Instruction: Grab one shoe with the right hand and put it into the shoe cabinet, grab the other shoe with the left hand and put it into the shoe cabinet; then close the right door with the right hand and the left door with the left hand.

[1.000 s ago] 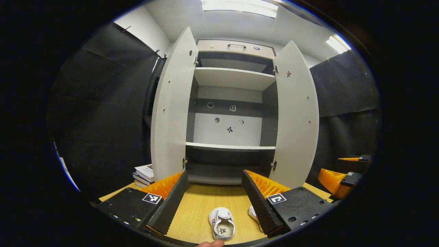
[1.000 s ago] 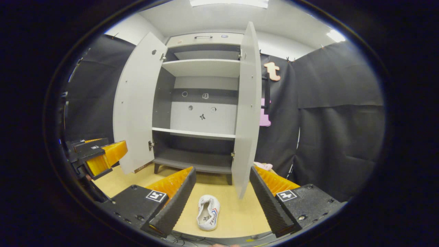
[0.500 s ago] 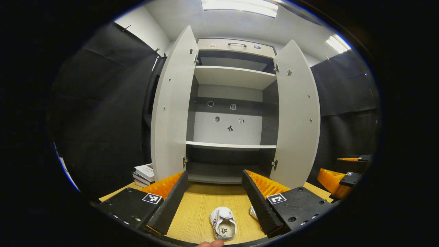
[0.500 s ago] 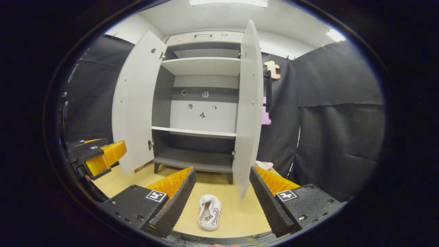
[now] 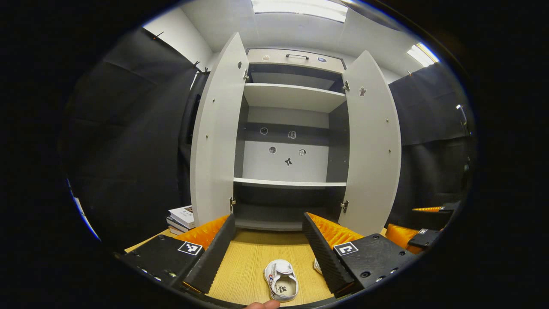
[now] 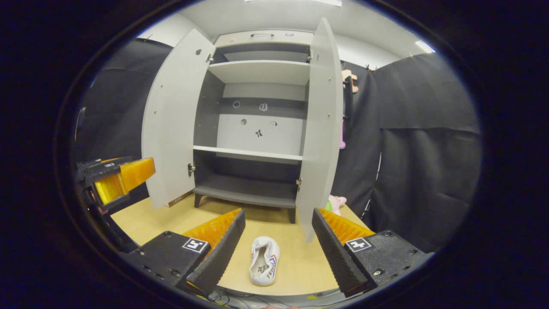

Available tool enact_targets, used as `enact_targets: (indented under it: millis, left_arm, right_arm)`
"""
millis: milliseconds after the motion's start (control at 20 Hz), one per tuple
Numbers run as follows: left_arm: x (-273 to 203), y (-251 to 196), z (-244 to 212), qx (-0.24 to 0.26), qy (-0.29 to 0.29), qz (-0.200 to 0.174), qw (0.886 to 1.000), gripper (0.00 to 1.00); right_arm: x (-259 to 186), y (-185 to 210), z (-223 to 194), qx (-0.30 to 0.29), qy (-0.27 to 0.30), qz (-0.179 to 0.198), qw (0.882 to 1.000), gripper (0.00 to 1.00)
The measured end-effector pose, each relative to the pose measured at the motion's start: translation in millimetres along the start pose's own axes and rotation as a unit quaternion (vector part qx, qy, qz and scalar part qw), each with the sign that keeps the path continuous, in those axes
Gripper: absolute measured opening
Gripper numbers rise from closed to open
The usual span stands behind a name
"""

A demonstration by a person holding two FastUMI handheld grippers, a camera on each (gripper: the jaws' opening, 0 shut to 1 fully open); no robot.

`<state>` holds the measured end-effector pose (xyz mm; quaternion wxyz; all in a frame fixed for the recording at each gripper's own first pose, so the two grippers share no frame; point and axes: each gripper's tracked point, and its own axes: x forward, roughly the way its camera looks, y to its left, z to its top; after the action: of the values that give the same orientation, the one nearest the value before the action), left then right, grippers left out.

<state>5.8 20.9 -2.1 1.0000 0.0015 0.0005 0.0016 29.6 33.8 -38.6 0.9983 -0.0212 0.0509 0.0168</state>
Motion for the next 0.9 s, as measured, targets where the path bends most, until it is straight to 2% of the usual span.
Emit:
enact_targets:
  millis: [250,550,750,900]
  left_arm:
    - [-2.8,9.1,-3.2,-0.004,0.005,0.009,1.0,0.95]
    - [-3.9,30.2,-12.2,-0.001,0.016,0.03,0.999,0.95]
    - [-1.5,47.6,-20.9,-0.003,0.029,0.047,0.998,0.95]
    - [2.7,58.2,-26.3,-0.005,0.038,0.056,0.998,0.95]
  right_arm:
    - [28.2,29.2,-61.7,0.02,0.07,0.042,0.996,1.0]
    - [75.1,49.6,-163.4,0.057,0.194,0.069,0.977,1.0]
    - [88.3,55.4,-198.9,0.053,0.238,0.081,0.966,0.95]
    - [103.2,59.9,-213.3,0.043,0.254,0.083,0.963,0.91]
